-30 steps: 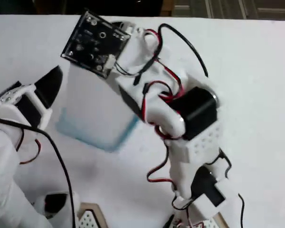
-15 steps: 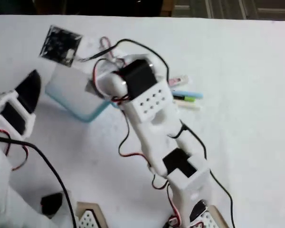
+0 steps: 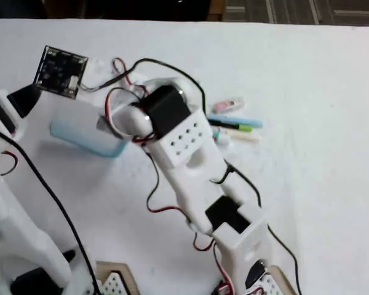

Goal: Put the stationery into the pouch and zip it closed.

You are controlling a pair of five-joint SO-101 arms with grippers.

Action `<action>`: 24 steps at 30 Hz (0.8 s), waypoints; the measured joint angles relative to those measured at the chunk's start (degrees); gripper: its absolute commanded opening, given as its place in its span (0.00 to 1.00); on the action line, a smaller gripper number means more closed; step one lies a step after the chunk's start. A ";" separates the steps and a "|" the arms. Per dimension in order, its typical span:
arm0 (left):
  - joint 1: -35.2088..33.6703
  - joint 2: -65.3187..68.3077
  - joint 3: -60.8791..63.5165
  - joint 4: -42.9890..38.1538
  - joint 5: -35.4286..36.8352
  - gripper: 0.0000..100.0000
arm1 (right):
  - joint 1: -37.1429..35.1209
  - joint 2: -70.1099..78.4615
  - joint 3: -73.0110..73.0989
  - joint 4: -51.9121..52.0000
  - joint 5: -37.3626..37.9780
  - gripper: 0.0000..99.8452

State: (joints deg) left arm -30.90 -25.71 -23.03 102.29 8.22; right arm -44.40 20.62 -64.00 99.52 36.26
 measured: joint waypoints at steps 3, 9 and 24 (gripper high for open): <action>0.18 0.00 0.00 -0.70 0.00 0.37 | 0.09 0.00 0.00 0.00 -0.26 0.02; 0.35 0.44 0.00 -5.36 3.08 0.36 | 0.00 0.00 0.00 0.00 -0.26 0.02; 8.53 11.60 0.00 -6.42 4.04 0.34 | 0.00 0.00 0.00 0.00 -0.26 0.02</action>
State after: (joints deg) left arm -22.37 -14.11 -23.03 95.87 12.26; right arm -44.40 20.62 -64.00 99.52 36.00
